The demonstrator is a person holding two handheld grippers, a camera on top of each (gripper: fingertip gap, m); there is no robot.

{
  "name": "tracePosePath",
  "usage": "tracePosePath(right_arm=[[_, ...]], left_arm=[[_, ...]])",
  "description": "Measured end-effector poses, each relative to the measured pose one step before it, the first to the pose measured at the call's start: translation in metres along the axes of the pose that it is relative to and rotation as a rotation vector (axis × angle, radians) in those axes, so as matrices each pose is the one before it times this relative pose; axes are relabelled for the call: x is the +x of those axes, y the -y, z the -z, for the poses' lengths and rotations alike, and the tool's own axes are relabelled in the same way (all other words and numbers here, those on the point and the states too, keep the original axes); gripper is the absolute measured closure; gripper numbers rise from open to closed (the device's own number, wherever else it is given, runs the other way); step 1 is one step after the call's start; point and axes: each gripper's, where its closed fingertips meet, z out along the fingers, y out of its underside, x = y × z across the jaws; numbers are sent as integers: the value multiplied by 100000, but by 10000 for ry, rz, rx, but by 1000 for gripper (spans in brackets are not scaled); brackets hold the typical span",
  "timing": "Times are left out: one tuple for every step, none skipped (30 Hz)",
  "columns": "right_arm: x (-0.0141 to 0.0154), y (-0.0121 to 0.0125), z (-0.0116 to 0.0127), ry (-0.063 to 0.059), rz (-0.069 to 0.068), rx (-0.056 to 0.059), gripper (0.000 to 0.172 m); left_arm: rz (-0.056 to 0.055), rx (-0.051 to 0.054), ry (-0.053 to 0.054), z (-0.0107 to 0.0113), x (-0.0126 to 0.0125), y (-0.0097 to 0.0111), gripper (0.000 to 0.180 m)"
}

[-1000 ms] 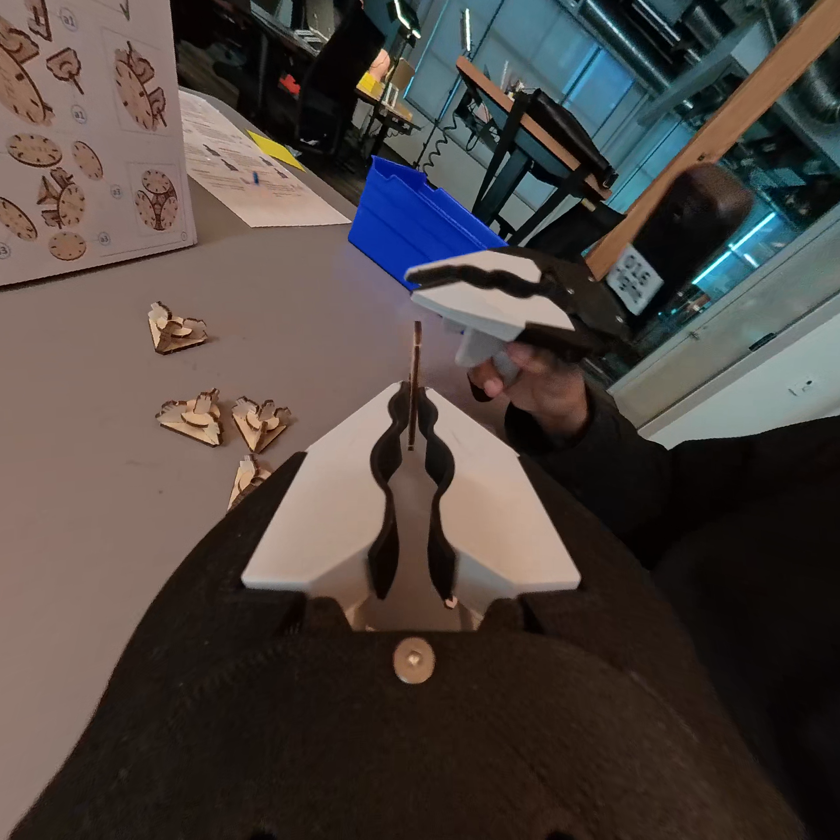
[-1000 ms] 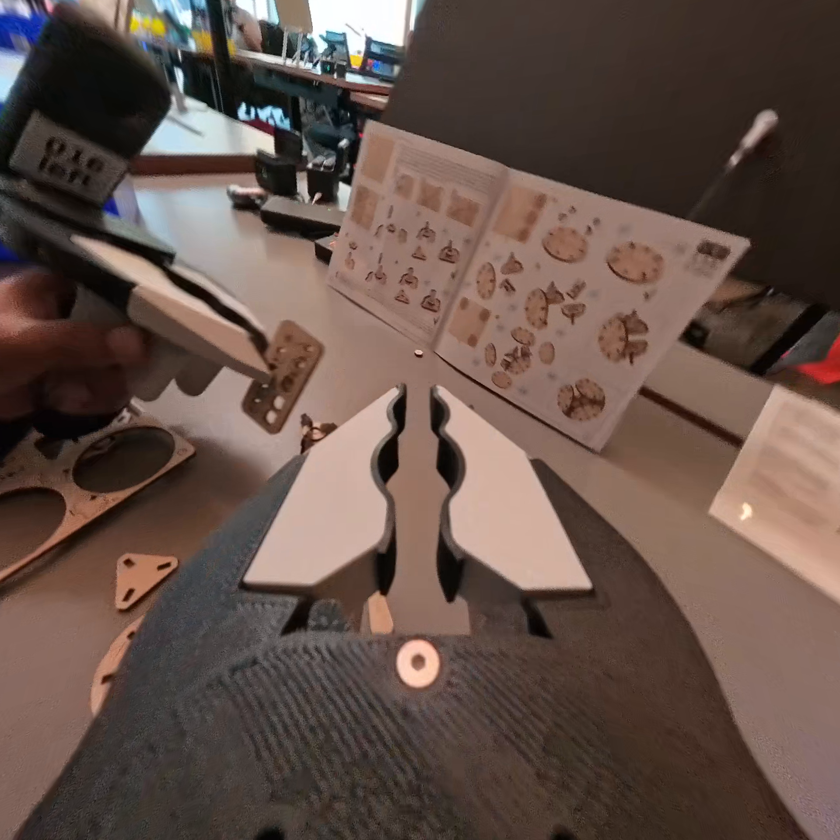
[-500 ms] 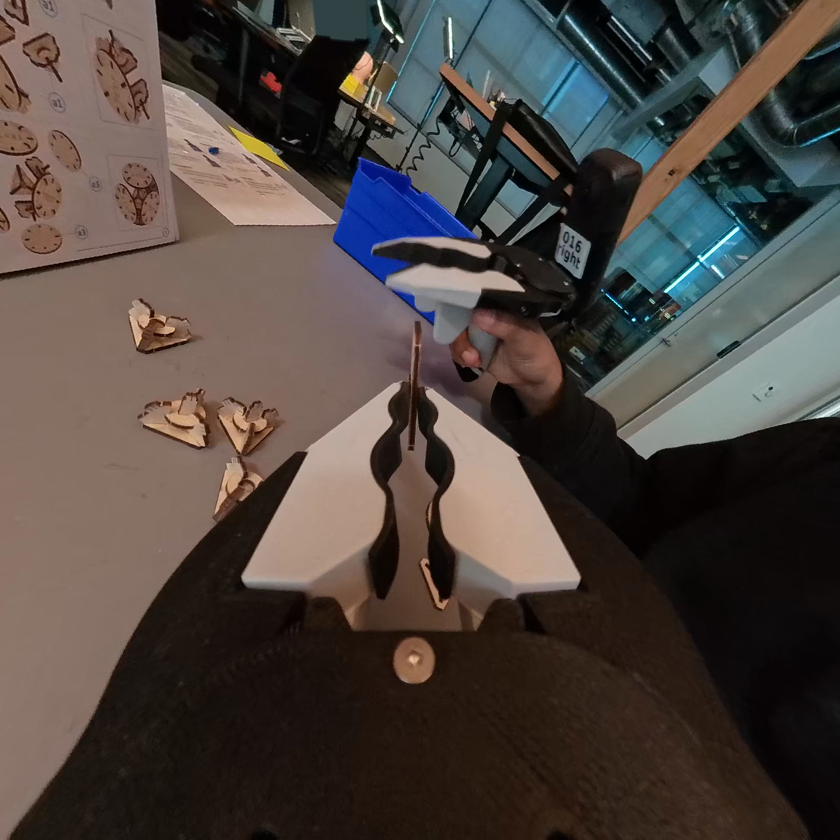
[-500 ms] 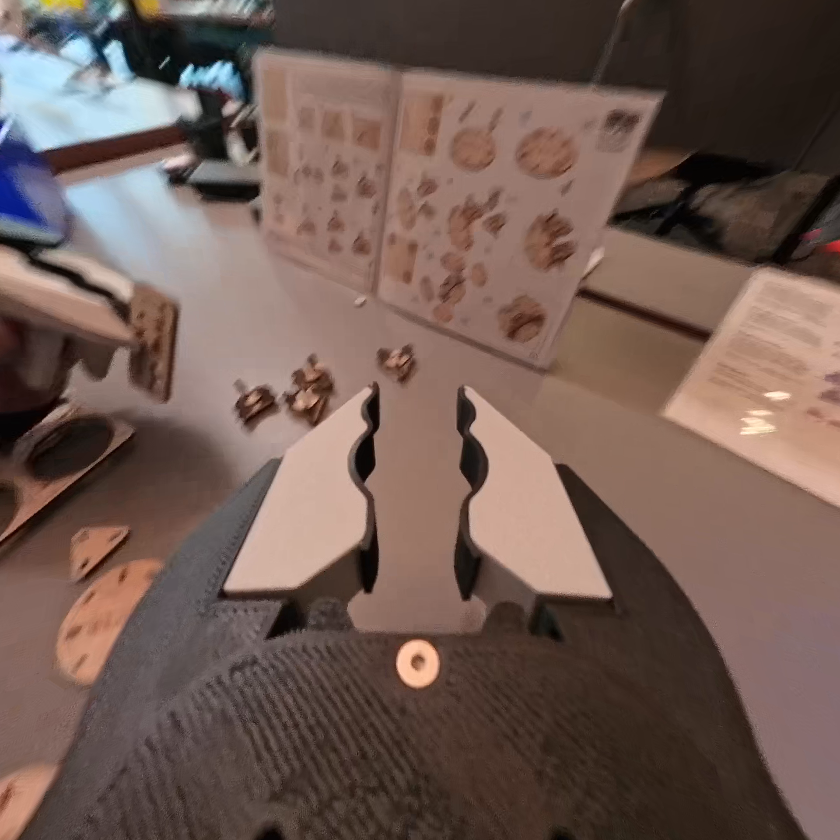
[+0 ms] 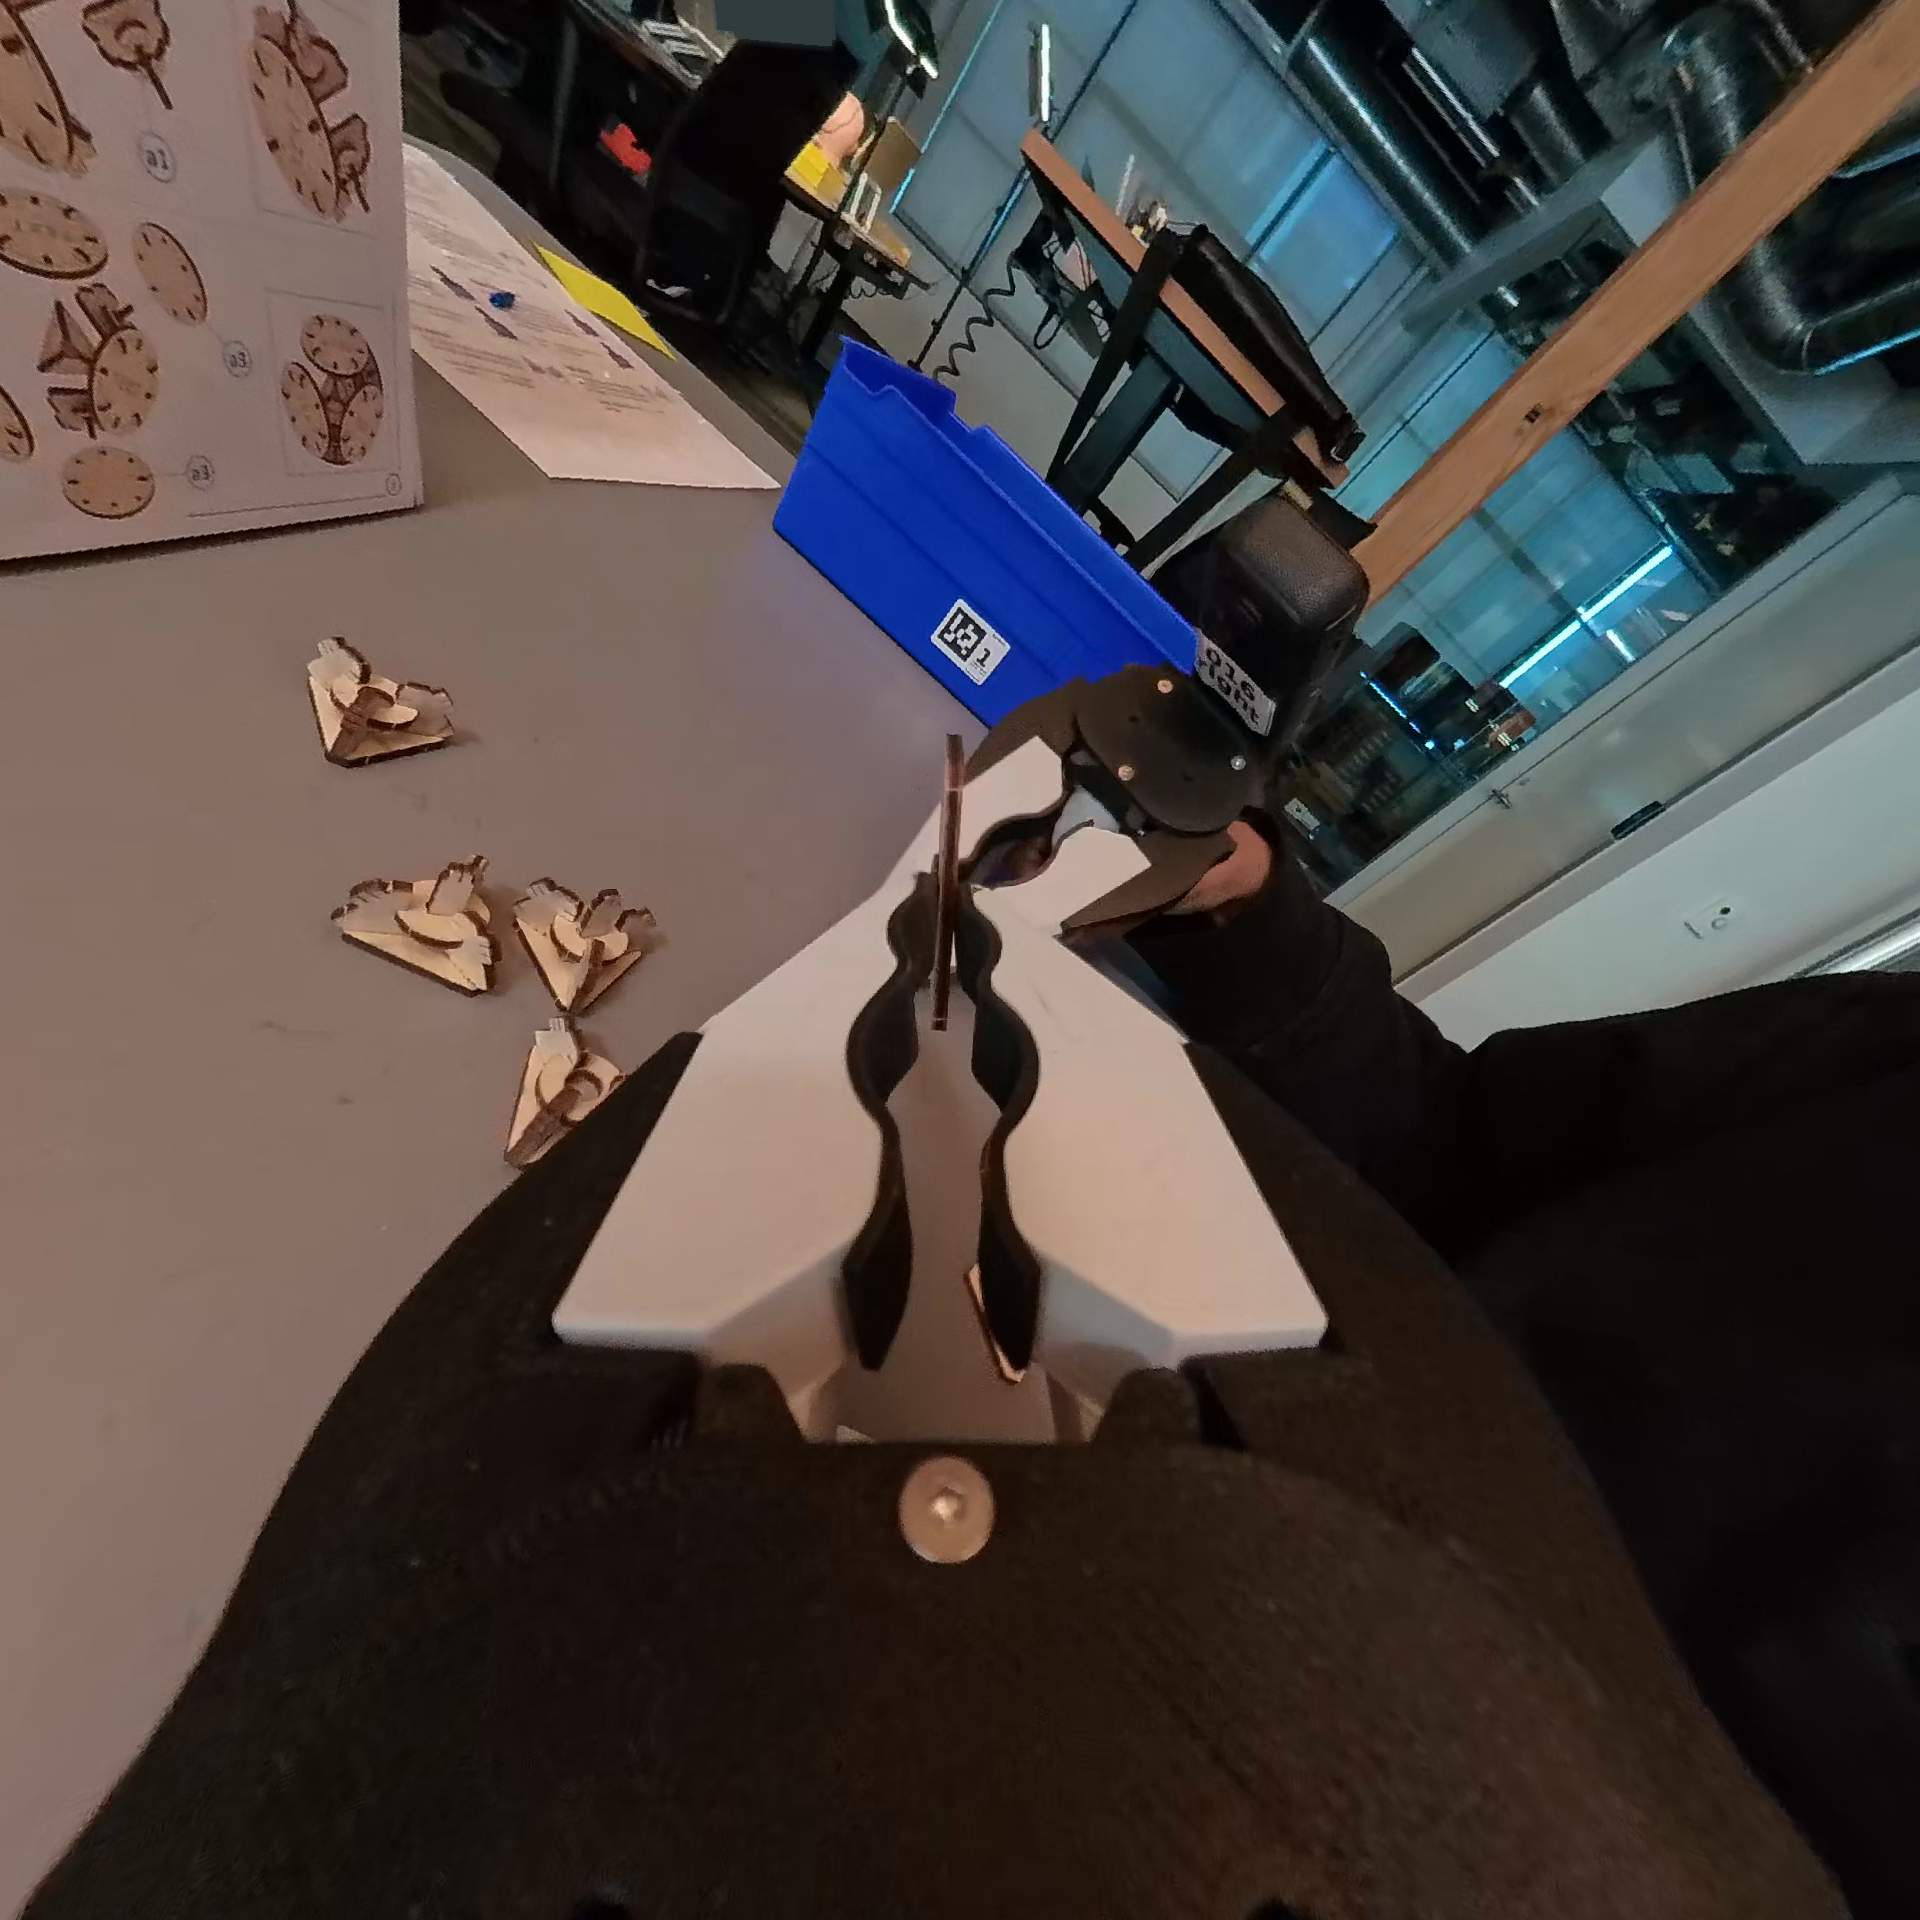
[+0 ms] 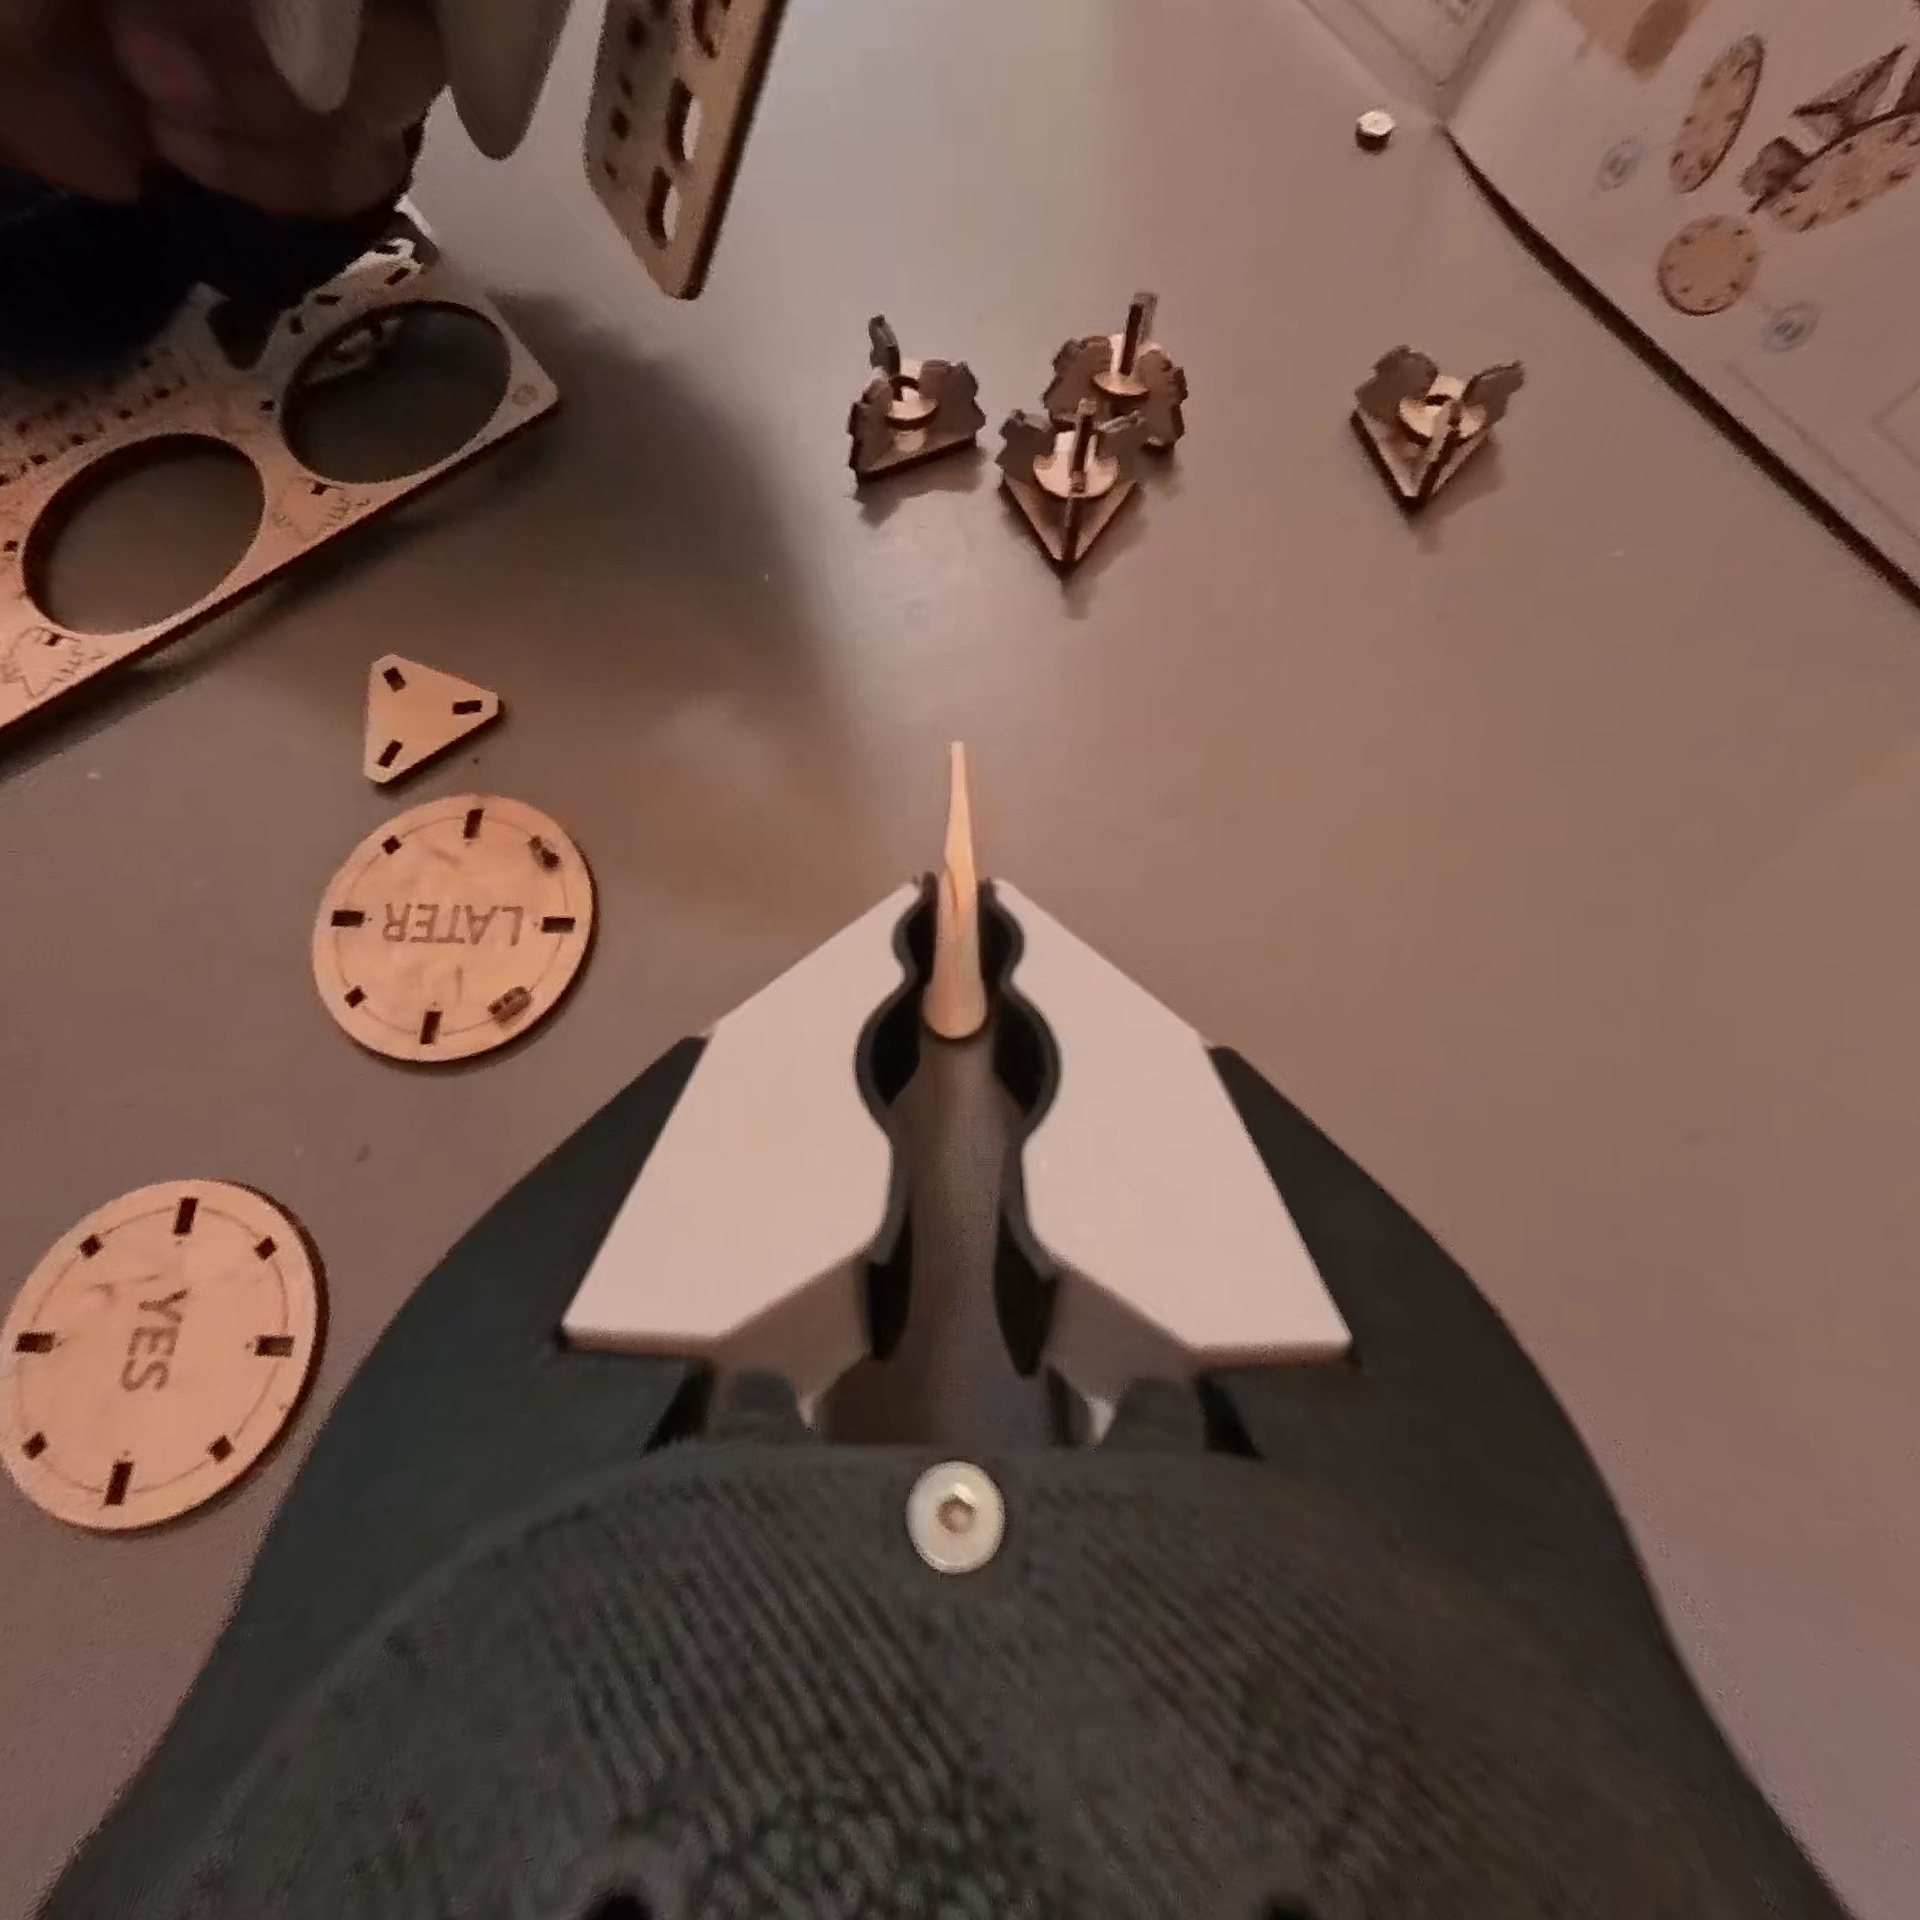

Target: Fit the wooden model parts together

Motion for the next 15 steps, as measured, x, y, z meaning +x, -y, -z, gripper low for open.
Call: tracePosePath(right_arm=[[-47, 81, -79, -43, -46, 0, 166], [-62, 75, -96, -20, -28, -9, 166], [-47, 114, -113, -23, 38, -12, 166], [-156, 125, -139, 8, 108, -42, 166], [-321, 156, -139, 80, 165, -57, 166], [-397, 370, -152, 86, 168, 94, 166], [-401, 840, -9, 74, 75, 396, 166], [-376, 1173, 162, 98, -75, 572, 166], [-387, 1444, 299, 142, -205, 740, 166], [-458, 1579, 336, 228, -361, 849, 167], [-502, 1383, 268, 292, -483, 753, 167], [-334, 949, 133, 219, -542, 541, 167], [-127, 436, -22, 125, -505, 277, 167], [82, -8, -109, -23, -325, 29, 167], [321, -202, -132, -218, -84, -78, 167]], left_arm=[[11, -2, 0, 11, -25, -3, 180], [4, -8, 9, -17, -17, -16, 180], [-3, -17, 12, -36, -15, -47, 180], [-11, -34, 21, -33, -24, -64, 180], [-5, -29, 30, -32, -18, -54, 180], [-6, -27, 31, -25, -19, -28, 180], [-33, -32, 78, 1, -73, -36, 180], [-60, -33, 136, 19, -156, -27, 180], [-87, -39, 142, 21, -162, -25, 180], [-131, -48, 151, 28, -153, -25, 180], [-156, -33, 159, 4, -149, -22, 180], [-153, -10, 148, 11, -113, -3, 180], [-141, -12, 115, -7, -62, -22, 180], [-121, 2, 79, -19, -5, 5, 180], [-97, 2, 83, -31, 2, -9, 180]])
